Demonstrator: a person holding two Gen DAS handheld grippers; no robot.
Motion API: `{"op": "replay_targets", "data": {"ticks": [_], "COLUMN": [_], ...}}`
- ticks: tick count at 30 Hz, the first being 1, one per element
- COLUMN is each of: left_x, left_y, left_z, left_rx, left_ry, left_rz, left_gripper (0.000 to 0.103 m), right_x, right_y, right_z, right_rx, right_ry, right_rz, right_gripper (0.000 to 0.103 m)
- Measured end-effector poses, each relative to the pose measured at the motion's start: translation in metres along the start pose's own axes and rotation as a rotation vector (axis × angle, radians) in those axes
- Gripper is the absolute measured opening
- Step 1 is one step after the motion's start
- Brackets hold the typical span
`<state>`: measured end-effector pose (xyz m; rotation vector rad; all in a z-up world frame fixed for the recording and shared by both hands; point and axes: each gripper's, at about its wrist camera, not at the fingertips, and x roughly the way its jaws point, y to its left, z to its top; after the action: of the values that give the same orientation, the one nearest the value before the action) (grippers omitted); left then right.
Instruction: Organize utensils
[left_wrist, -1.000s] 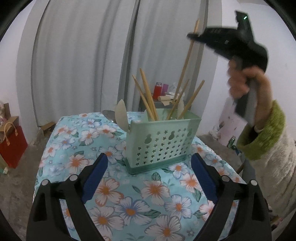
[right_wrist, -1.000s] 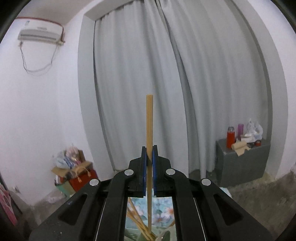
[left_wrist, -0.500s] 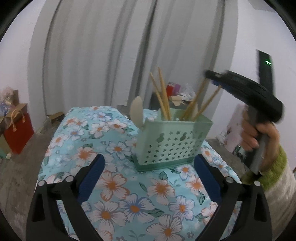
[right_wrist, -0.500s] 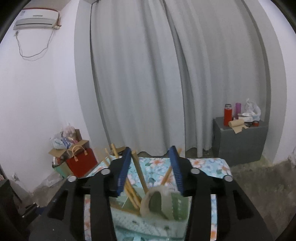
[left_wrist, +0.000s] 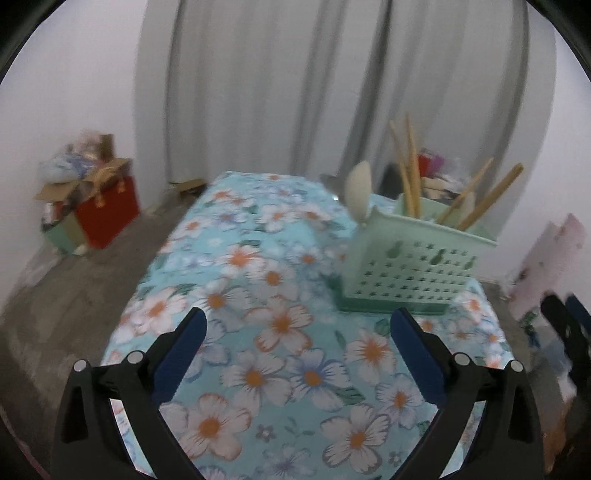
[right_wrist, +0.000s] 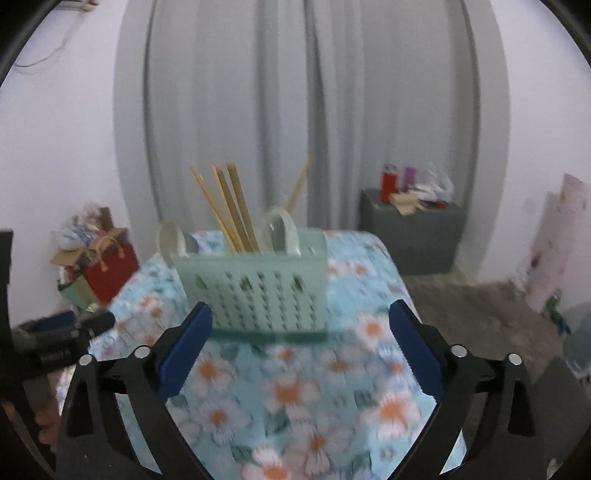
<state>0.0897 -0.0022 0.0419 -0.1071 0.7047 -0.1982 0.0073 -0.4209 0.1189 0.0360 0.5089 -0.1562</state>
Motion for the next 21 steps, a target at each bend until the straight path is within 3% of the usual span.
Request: {"op": "replay_targets", "data": {"ticks": [9,21], "left_x": [-0.004,-0.008], "left_y": [-0.036,-0.035], "left_z": [-0.01,-0.006], "left_rx": [0.18,0.126], "left_ry": [-0.003,-0.065], "left_rz": [0.191,0.334], "left_gripper": [0.098,0.098], "right_x": [-0.003,0.006], "right_y": [-0.002,-0.009], "right_z": [-0.02,-0.025], "right_rx": [0.031,0.035], "right_ry": [0.057,0.078], "right_rz": [-0.074,-0.123], "right_gripper": [0.095,0.095]}}
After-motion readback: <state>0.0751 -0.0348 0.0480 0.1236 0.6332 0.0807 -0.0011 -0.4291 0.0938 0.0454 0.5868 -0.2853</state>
